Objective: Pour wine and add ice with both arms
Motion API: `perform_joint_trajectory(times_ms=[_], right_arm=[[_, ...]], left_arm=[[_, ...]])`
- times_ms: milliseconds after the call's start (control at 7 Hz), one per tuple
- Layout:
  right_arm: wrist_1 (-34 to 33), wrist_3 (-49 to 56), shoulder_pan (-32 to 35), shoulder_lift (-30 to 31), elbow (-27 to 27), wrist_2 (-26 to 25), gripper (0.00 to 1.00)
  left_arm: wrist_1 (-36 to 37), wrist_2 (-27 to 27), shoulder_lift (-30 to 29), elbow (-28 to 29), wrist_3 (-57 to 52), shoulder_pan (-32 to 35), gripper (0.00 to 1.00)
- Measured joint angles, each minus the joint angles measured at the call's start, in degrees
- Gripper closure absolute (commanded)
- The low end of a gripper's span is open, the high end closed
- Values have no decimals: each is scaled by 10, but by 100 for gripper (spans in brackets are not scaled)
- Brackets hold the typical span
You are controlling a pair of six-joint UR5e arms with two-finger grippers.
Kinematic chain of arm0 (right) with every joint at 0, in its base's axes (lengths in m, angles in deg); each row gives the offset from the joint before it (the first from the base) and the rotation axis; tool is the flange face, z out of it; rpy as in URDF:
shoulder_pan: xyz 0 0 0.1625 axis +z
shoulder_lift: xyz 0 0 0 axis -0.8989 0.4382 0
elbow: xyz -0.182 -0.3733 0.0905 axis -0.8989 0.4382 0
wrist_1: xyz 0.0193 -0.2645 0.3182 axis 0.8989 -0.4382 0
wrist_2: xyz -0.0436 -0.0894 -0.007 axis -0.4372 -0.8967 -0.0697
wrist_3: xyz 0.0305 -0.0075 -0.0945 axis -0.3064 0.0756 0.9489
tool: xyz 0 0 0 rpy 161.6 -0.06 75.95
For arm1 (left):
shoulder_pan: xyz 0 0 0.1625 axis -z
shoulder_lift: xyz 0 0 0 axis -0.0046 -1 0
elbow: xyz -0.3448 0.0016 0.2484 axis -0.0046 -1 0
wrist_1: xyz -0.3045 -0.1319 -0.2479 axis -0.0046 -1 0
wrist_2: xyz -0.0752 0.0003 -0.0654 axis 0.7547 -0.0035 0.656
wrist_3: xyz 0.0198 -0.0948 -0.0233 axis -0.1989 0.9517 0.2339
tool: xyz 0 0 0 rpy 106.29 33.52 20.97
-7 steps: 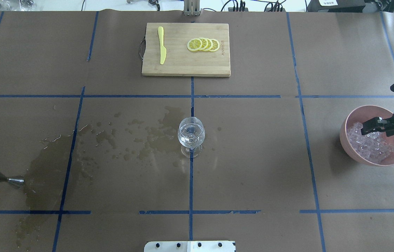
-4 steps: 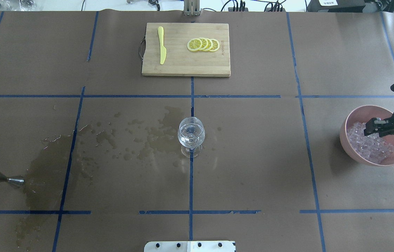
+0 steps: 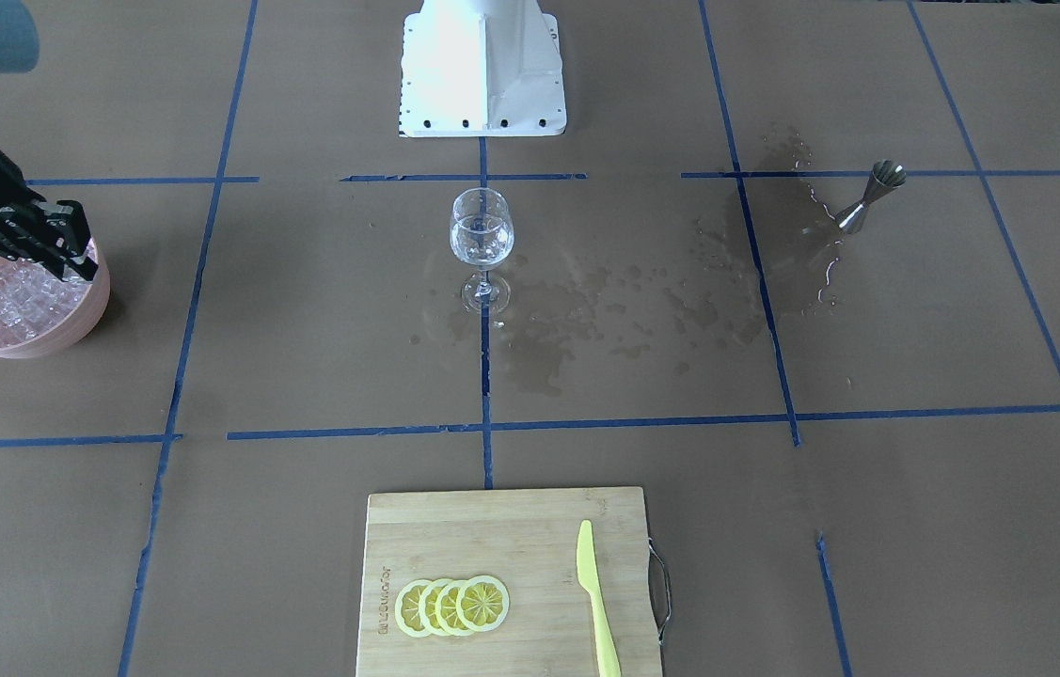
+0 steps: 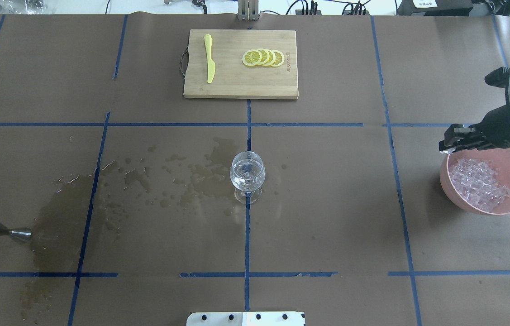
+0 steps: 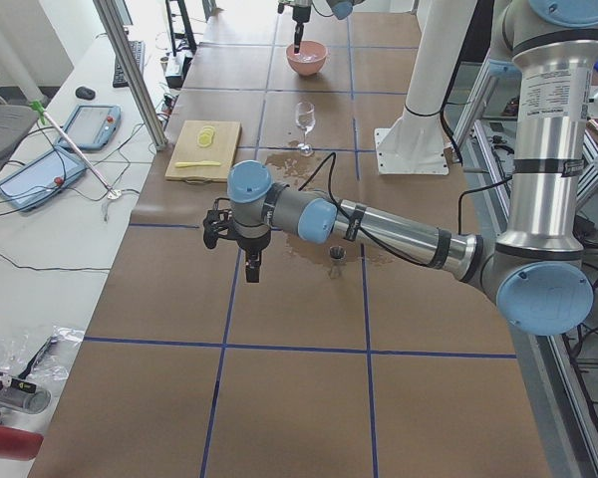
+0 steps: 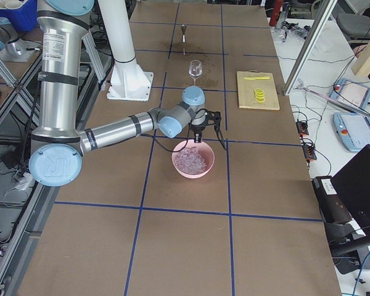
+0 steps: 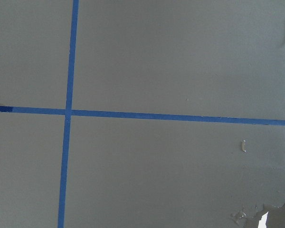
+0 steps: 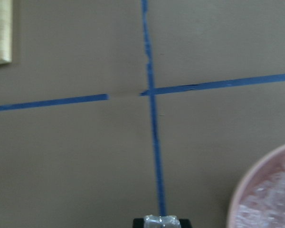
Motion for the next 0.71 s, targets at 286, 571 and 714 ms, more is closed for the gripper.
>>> perform_joint_trajectory(times_ms=[286,571,714], right_arm=[[-35,-179,-75,-132,-13,-27,100],[-122,-290,-172,-274,-8,-113,100],[-151,-320,-211,-325,4,-155,100]], left_arm=[[0,0,0,0,0,0,0],[-2,0,1,0,0,-1,0],[-4,0,1,0,0,-1,0]])
